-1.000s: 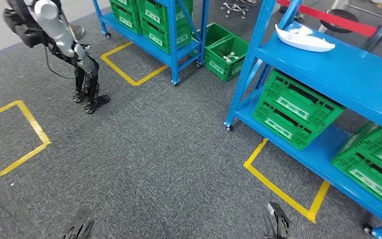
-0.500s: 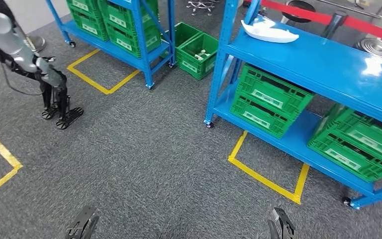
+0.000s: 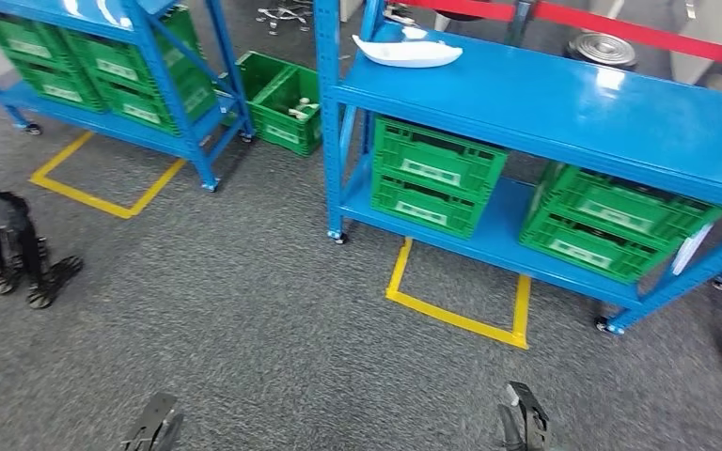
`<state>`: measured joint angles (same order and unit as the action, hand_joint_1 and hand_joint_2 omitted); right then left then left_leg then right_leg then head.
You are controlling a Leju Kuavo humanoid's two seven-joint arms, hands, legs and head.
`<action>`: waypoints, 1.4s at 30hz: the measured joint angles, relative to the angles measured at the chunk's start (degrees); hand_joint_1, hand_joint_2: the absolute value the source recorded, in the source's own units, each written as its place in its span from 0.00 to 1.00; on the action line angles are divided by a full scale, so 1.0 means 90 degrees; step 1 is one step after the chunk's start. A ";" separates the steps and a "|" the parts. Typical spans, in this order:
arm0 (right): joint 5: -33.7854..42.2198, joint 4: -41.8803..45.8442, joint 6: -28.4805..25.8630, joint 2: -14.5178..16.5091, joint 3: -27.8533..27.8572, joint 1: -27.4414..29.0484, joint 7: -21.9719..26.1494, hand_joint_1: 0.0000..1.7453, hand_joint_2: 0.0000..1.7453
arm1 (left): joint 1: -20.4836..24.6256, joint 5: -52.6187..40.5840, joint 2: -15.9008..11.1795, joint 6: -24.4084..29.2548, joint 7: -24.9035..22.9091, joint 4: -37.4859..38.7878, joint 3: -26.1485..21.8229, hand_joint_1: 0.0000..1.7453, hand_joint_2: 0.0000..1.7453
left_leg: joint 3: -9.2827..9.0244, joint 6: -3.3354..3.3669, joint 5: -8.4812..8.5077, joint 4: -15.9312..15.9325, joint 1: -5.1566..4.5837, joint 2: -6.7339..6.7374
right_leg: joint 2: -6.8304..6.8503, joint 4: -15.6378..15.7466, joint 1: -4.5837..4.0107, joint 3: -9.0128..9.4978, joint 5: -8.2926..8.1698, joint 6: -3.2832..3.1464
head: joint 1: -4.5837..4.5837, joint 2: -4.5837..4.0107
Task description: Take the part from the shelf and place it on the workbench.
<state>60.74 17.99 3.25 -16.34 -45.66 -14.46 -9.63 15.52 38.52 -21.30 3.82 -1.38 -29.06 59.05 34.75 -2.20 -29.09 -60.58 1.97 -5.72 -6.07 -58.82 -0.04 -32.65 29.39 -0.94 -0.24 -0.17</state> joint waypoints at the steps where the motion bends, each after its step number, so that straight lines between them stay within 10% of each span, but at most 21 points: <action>1: 0.0002 0.0001 0.0004 0.0005 -0.0001 -0.0001 0.0000 0.00 0.00 | -0.0006 -0.0001 -0.0002 0.0001 -0.0001 0.0002 0.0001 0.00 0.00 | -0.0036 0.0024 -0.0045 0.0049 -0.0009 0.0012 | -0.0088 -0.0001 0.0018 -0.0024 -0.0002 0.0042 | 0.0004 0.0000; 3: 0.0005 0.0002 0.0014 0.0016 -0.0005 0.0022 -0.0002 0.00 0.00 | -0.0003 -0.0001 -0.0004 0.0002 -0.0002 0.0005 -0.0001 0.00 0.00 | -0.0096 0.0087 -0.0069 0.0114 -0.0021 0.0192 | -0.0154 -0.0013 0.0046 -0.0054 0.0002 0.0118 | -0.0006 0.0000; 7: 0.0013 0.0001 0.0018 0.0029 -0.0014 0.0018 -0.0005 0.00 0.00 | 0.0002 -0.0001 -0.0003 0.0002 0.0004 0.0012 -0.0005 0.00 0.00 | -0.0245 0.0212 -0.0147 0.0173 -0.0016 0.0613 | 0.0529 -0.1034 0.0027 -0.0587 0.0459 0.0270 | -0.0147 0.0000; 10: 0.0024 0.0002 0.0023 0.0051 -0.0016 0.0060 -0.0006 0.00 0.00 | -0.0012 -0.0001 0.0002 0.0000 0.0002 0.0022 -0.0002 0.00 0.00 | -0.0343 0.0207 -0.0248 0.0172 -0.0018 0.0921 | 0.0653 -0.1697 0.0072 -0.1035 0.0520 0.0317 | -0.0211 0.0000; 14: 0.0027 0.0000 0.0019 0.0023 -0.0024 0.0073 -0.0005 0.00 0.00 | 0.0012 -0.0001 0.0017 0.0000 0.0005 0.0024 -0.0004 0.00 0.00 | -0.0536 0.0108 -0.0406 0.0181 -0.0035 0.1221 | 0.0987 -0.0377 0.0013 -0.0469 -0.0282 0.0232 | -0.0318 -0.0001; 17: 0.0035 -0.0001 0.0015 0.0015 -0.0023 0.0062 -0.0005 0.00 0.00 | 0.0034 -0.0001 0.0027 -0.0001 0.0005 0.0023 -0.0004 0.00 0.00 | -0.0605 0.0008 -0.0464 0.0227 -0.0066 0.1395 | 0.1047 -0.0067 -0.0063 -0.0342 -0.0228 0.0122 | -0.0303 0.0000; 20: 0.0040 -0.0002 0.0013 -0.0002 -0.0027 0.0071 -0.0005 0.00 0.00 | 0.0067 -0.0001 0.0044 -0.0002 0.0008 0.0021 -0.0004 0.00 0.00 | -0.0588 -0.0072 -0.0644 0.0069 -0.0032 0.0945 | 0.0874 0.0039 -0.0018 -0.0256 -0.0237 0.0026 | -0.0258 0.0000; 22: 0.0041 -0.0001 0.0013 -0.0004 -0.0029 0.0027 -0.0005 0.00 0.00 | 0.0064 -0.0001 0.0045 -0.0002 0.0005 0.0022 -0.0004 0.00 0.00 | -0.0217 -0.0071 -0.0954 -0.0601 -0.0033 0.0548 | 0.0744 0.0082 -0.0004 -0.0205 -0.0234 -0.0032 | -0.0180 0.0000; 24: 0.0043 0.0001 0.0015 0.0012 -0.0029 0.0018 -0.0005 0.00 0.00 | 0.0040 -0.0001 0.0044 -0.0002 0.0001 0.0028 -0.0002 0.00 0.00 | 0.0284 -0.0051 -0.1133 -0.1335 -0.0064 0.0561 | 0.0579 0.0083 -0.0021 -0.0179 -0.0212 -0.0070 | -0.0092 0.0000; 27: 0.0050 0.0000 0.0016 0.0036 -0.0033 0.0050 -0.0005 0.00 0.00 | 0.0022 -0.0001 0.0046 -0.0002 0.0000 0.0032 -0.0002 0.00 0.00 | 0.0388 0.0004 -0.0519 -0.1010 -0.0084 0.0526 | 0.0300 0.0067 -0.0032 -0.0096 -0.0152 -0.0068 | -0.0004 0.0000; 29: 0.0056 0.0000 0.0018 0.0044 -0.0033 0.0044 -0.0005 0.00 0.00 | 0.0018 -0.0001 0.0042 -0.0002 0.0001 0.0036 -0.0002 0.00 0.00 | 0.0121 0.0056 -0.0091 -0.0296 -0.0055 0.0178 | 0.0121 0.0032 -0.0020 -0.0051 -0.0091 -0.0019 | 0.0019 -0.0001; 31: 0.0061 -0.0001 0.0024 0.0050 -0.0034 0.0039 -0.0005 0.00 0.00 | 0.0008 -0.0001 0.0039 -0.0006 -0.0001 0.0042 -0.0002 0.00 0.00 | -0.0047 0.0095 -0.0050 0.0031 -0.0047 -0.0019 | -0.0052 0.0016 0.0014 -0.0071 -0.0068 0.0057 | 0.0015 -0.0001; 34: 0.0062 0.0001 0.0034 0.0052 -0.0043 0.0055 -0.0005 0.00 0.00 | 0.0015 0.0001 0.0040 -0.0011 0.0000 0.0052 -0.0003 0.00 0.00 | -0.0145 0.0178 -0.0081 0.0146 -0.0061 0.0225 | -0.0129 0.0011 0.0044 -0.0120 -0.0052 0.0174 | 0.0002 0.0000; 39: 0.0059 0.0000 0.0032 0.0056 -0.0058 0.0001 -0.0005 0.00 0.00 | -0.0002 -0.0001 0.0041 -0.0015 0.0002 0.0064 -0.0004 0.00 0.00 | -0.0293 0.0292 -0.0170 0.0210 -0.0071 0.0742 | 0.0626 -0.1487 0.0063 -0.0906 0.0582 0.0354 | -0.0166 0.0000; 42: 0.0058 0.0000 0.0031 0.0073 -0.0075 0.0049 -0.0005 0.00 0.00 | 0.0003 -0.0001 0.0045 -0.0018 0.0001 0.0064 -0.0002 0.00 0.00 | -0.0402 0.0259 -0.0262 0.0210 -0.0074 0.0970 | 0.0685 -0.1245 0.0075 -0.0856 0.0182 0.0344 | -0.0232 0.0000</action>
<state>61.26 17.99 3.52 -15.68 -46.34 -14.02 -9.68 15.55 38.51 -20.90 3.67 -1.37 -28.48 59.04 31.14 0.14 -31.44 -58.70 1.31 3.01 0.09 -70.02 0.64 -40.36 31.04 2.16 -2.33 -0.17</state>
